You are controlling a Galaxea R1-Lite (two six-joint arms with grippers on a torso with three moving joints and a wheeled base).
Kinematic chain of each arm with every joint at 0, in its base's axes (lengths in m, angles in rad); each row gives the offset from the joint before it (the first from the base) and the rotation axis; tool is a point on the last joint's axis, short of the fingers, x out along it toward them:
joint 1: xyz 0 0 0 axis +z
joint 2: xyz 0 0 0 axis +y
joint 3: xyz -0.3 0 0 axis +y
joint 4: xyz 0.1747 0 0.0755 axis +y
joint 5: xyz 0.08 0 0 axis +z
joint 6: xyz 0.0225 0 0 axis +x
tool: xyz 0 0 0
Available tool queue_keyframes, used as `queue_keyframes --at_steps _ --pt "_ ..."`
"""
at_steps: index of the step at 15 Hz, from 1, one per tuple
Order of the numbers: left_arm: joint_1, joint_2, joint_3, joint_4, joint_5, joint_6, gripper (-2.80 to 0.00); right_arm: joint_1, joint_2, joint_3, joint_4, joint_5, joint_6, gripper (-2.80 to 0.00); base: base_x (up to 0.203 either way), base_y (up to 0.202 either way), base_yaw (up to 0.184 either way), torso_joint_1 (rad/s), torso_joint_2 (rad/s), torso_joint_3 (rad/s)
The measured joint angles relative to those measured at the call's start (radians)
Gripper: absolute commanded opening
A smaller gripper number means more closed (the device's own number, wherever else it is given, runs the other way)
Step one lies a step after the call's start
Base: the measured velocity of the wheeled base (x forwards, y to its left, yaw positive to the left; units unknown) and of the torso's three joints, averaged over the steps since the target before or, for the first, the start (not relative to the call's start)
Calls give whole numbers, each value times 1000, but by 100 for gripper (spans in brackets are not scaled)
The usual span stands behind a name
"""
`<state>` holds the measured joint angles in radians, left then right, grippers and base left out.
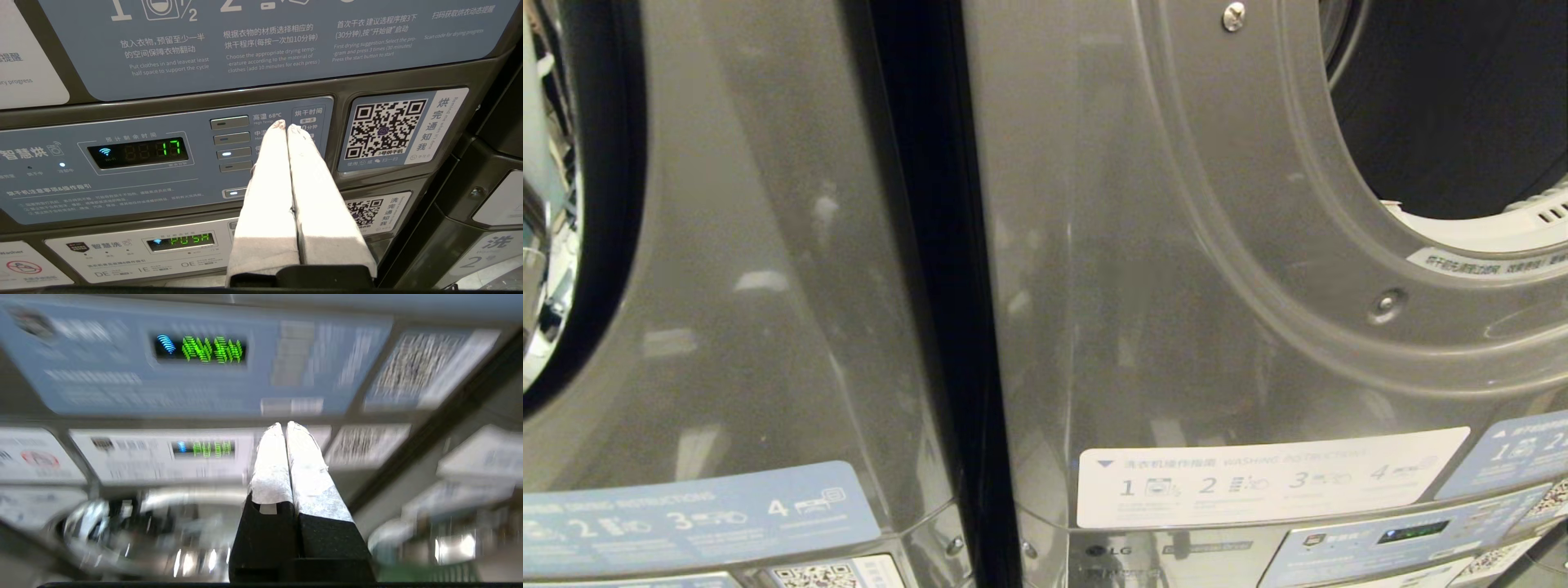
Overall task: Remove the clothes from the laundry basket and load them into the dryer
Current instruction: Close the dryer
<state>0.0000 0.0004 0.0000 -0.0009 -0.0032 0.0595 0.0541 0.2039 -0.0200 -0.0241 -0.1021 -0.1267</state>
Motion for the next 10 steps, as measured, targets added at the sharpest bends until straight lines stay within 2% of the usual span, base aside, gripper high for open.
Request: queue_keyframes --at_steps 3,8,10 --pt "0 0 0 0 0 -3 -280 -42 -144 15 -40 87 -105 -280 0 0 0 0 0 0" --pt "0 0 0 -1 1 -20 -280 -54 -199 13 -27 90 -72 -280 0 0 0 0 0 0" --pt "0 0 0 -1 1 -21 -280 -54 -203 13 -28 92 3 -280 0 0 0 0 0 0"
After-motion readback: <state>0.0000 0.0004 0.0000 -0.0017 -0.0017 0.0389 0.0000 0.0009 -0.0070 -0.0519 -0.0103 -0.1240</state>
